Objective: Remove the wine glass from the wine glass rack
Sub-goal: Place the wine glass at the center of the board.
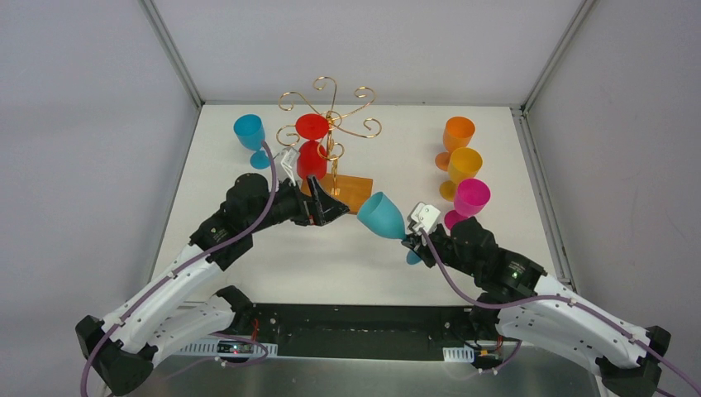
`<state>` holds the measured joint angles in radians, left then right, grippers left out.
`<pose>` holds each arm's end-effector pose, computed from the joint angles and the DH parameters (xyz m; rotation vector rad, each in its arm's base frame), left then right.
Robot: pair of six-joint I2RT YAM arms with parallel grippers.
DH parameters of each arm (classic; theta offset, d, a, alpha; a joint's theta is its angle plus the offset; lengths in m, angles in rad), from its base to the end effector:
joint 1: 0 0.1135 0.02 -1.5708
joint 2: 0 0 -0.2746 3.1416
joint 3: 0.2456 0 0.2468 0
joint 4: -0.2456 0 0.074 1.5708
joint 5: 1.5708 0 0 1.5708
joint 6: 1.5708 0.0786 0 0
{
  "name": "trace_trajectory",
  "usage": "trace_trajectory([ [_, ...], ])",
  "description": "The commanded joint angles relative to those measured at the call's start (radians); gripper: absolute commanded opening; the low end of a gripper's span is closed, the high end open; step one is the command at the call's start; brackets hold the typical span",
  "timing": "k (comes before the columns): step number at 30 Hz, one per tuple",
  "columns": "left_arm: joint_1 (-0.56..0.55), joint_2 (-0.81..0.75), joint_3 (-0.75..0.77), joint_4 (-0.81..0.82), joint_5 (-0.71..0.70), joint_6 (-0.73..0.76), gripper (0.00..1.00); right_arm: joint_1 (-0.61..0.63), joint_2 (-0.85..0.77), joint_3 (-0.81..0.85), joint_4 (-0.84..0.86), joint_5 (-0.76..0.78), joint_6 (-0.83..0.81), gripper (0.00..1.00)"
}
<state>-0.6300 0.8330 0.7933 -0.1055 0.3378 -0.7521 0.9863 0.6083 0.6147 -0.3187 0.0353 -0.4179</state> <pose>0.1652 -0.1527 0.3457 0.1613 1.8863 -1.2780 0.1010 0.1476 0.2851 -1.2073 1.4651 0.3553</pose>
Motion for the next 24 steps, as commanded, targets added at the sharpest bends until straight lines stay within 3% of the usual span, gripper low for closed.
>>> trace_trajectory([
  [1,0.085,0.030,-0.040,0.134,0.213,-0.146,0.96,0.008,-0.003,0.007,0.105,-0.093,-0.100,0.00],
  [11,0.166,0.076,-0.100,0.216,0.379,-0.229,0.93,0.022,0.074,0.062,0.115,-0.127,-0.168,0.00],
  [24,0.200,0.063,-0.115,0.112,0.432,-0.183,0.85,0.050,0.184,0.130,0.167,-0.117,-0.204,0.00],
])
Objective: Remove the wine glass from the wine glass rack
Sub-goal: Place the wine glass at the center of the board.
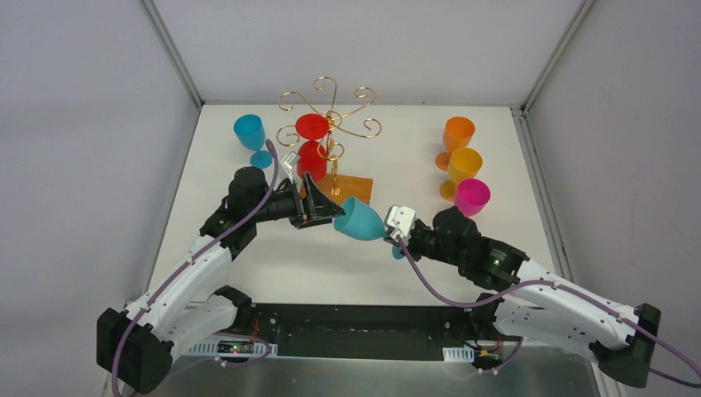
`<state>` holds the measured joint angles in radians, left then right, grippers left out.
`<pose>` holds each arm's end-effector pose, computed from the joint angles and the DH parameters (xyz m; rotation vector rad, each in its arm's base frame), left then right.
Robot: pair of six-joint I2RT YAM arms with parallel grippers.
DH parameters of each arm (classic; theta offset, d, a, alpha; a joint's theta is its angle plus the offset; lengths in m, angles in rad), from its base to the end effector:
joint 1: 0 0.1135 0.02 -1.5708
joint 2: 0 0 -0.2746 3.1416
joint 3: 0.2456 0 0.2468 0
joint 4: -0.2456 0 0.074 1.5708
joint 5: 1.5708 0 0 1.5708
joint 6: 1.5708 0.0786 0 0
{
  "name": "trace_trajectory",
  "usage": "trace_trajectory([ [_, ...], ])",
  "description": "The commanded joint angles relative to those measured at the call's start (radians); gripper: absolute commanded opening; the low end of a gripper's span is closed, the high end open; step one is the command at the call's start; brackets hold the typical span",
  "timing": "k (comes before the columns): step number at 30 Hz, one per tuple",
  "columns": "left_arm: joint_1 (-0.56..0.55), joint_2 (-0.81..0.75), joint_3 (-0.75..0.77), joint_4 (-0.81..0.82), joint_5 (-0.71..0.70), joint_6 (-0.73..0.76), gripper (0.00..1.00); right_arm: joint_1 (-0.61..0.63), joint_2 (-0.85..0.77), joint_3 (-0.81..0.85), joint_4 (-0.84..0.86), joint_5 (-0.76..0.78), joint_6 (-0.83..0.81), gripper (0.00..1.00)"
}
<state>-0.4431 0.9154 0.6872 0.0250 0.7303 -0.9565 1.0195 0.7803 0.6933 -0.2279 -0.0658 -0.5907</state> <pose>0.1846 -0.1457 0.3087 0.0925 2.0385 -1.5923 0.1074 0.1846 0.2984 -1.4011 1.2840 0.3546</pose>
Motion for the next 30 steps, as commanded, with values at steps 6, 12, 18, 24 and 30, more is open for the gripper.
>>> trace_trajectory([
  [6,0.017,-0.018,-0.015,-0.022,0.053,0.027,0.76,0.039,0.040,0.069,0.093,0.000,-0.042,0.00],
  [12,0.020,-0.016,-0.017,-0.022,0.064,0.029,0.66,0.050,0.061,0.078,0.111,0.020,-0.045,0.00],
  [18,0.020,-0.011,-0.020,-0.022,0.074,0.030,0.41,0.060,0.077,0.083,0.123,0.031,-0.044,0.00],
  [24,0.020,-0.018,-0.018,-0.041,0.077,0.036,0.21,0.066,0.083,0.084,0.120,0.044,-0.036,0.00],
  [30,0.020,-0.018,-0.014,-0.057,0.085,0.043,0.00,0.072,0.091,0.086,0.120,0.052,-0.019,0.00],
])
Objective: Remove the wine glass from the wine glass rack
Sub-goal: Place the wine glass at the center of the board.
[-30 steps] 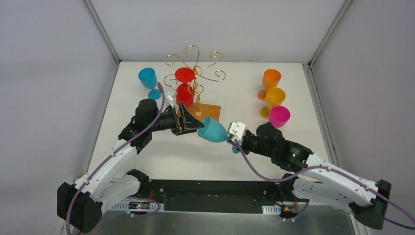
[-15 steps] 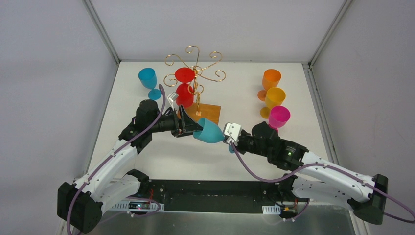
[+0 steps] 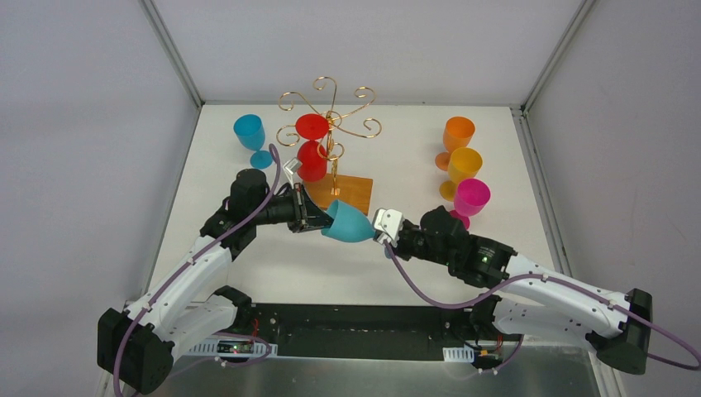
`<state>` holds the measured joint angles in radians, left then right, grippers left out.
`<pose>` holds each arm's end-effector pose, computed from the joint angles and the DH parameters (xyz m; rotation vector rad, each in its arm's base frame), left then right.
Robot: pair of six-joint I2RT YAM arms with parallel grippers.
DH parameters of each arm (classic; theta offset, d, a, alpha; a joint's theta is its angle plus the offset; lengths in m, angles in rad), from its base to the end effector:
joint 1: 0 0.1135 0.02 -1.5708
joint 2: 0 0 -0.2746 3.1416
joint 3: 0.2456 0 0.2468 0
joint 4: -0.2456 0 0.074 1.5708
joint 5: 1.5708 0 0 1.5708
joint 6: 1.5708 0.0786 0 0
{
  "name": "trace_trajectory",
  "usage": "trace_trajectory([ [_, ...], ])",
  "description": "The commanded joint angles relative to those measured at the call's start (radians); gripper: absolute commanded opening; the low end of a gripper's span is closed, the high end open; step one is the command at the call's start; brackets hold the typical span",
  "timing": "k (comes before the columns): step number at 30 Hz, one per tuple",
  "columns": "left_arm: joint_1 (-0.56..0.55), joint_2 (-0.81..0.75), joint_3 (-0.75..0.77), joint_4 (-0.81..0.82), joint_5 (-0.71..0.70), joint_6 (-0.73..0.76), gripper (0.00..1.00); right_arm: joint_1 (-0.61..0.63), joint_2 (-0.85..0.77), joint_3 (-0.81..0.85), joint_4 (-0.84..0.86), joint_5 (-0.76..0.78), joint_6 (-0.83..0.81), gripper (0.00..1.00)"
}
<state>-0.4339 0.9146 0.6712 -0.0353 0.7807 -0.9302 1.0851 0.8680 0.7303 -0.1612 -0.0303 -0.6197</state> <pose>0.1801 -0.1444 0.2959 0.1114 2.1123 -1.6055 0.1070 0.2078 0.3047 -1.4324 1.2243 0.3486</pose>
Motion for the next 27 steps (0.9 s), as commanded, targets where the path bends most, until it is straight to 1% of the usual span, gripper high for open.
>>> trace_trajectory([
  [1,0.011,-0.019,0.004,0.002,0.034,0.016,0.00,0.007,0.003,0.049,0.053,0.017,0.012,0.00],
  [2,0.011,-0.021,0.005,-0.002,0.034,0.017,0.00,0.007,0.003,0.049,0.055,0.018,0.013,0.01],
  [3,0.011,-0.024,0.009,-0.008,0.035,0.019,0.00,0.007,0.003,0.049,0.054,0.020,0.015,0.05],
  [6,0.010,-0.033,0.021,-0.048,0.024,0.044,0.00,0.006,-0.001,0.050,0.055,0.023,0.028,0.22],
  [11,0.011,-0.050,0.077,-0.226,-0.032,0.132,0.00,0.007,-0.013,0.040,0.046,0.093,0.072,0.41],
  [17,0.011,-0.067,0.168,-0.465,-0.154,0.267,0.00,0.007,-0.048,0.012,0.037,0.160,0.102,0.50],
  [20,0.011,-0.069,0.213,-0.576,-0.255,0.321,0.00,0.007,-0.061,0.010,0.039,0.253,0.151,0.54],
  [23,0.010,-0.064,0.262,-0.686,-0.367,0.373,0.00,0.005,-0.062,0.012,0.058,0.390,0.216,0.59],
  [27,0.012,-0.043,0.334,-0.827,-0.527,0.430,0.00,-0.001,-0.046,0.014,0.060,0.497,0.273,0.61],
])
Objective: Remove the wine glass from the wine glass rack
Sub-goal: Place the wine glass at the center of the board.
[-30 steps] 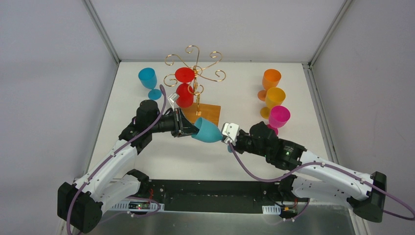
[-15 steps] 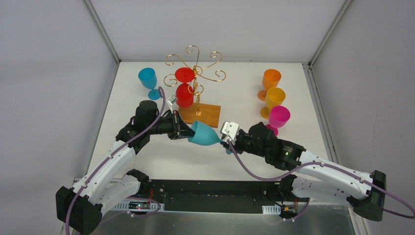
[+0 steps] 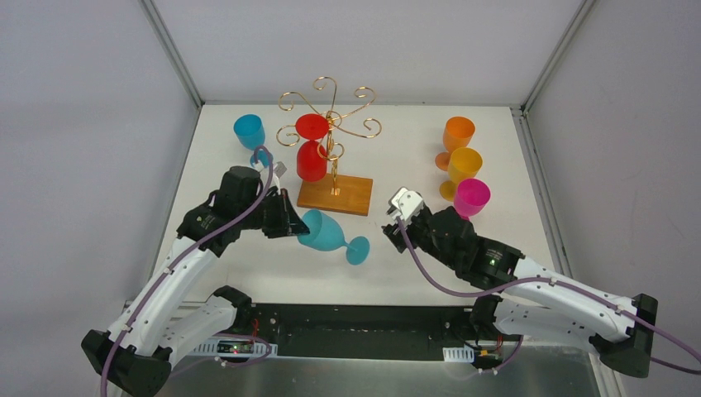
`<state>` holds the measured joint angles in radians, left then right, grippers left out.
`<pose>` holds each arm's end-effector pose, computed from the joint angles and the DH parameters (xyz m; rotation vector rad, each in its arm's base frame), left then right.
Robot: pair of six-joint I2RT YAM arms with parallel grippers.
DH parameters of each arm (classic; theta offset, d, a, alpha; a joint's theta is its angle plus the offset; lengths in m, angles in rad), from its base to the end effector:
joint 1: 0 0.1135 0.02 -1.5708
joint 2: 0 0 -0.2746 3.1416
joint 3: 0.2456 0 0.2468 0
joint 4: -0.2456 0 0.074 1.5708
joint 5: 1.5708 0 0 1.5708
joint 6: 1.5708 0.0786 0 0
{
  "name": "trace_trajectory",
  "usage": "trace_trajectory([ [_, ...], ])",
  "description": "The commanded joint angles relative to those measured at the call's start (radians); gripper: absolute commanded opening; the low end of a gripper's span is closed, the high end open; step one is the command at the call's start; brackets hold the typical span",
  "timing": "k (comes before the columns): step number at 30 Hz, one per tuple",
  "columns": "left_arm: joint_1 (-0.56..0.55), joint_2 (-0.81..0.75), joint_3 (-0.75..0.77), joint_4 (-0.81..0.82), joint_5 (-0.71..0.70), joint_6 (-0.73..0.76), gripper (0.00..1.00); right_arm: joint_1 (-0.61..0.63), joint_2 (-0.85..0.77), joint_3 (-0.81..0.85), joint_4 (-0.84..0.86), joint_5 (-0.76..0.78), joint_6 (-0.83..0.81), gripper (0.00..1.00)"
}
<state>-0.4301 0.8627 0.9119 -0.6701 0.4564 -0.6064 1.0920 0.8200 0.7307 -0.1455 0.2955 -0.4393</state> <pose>0.1629 -0.1128 0.3097 0.0716 2.3295 -1.0563 0.1224 0.1861 0.3180 -1.0873 1.4341 0.2001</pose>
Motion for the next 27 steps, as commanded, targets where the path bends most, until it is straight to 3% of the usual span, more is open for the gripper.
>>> trace_trajectory([
  [1,0.009,0.017,0.114,-0.222,-0.239,0.119,0.00,-0.007,0.008,0.014,0.044,0.185,0.103,0.61],
  [7,0.044,0.068,0.207,-0.334,-0.413,0.197,0.00,-0.009,0.052,0.044,-0.008,0.226,0.205,0.62],
  [16,0.251,0.139,0.306,-0.379,-0.485,0.292,0.00,-0.019,0.096,0.090,-0.078,0.258,0.353,0.63],
  [27,0.308,0.321,0.392,-0.337,-0.676,0.245,0.00,-0.019,0.054,0.004,0.063,0.237,0.543,0.63],
])
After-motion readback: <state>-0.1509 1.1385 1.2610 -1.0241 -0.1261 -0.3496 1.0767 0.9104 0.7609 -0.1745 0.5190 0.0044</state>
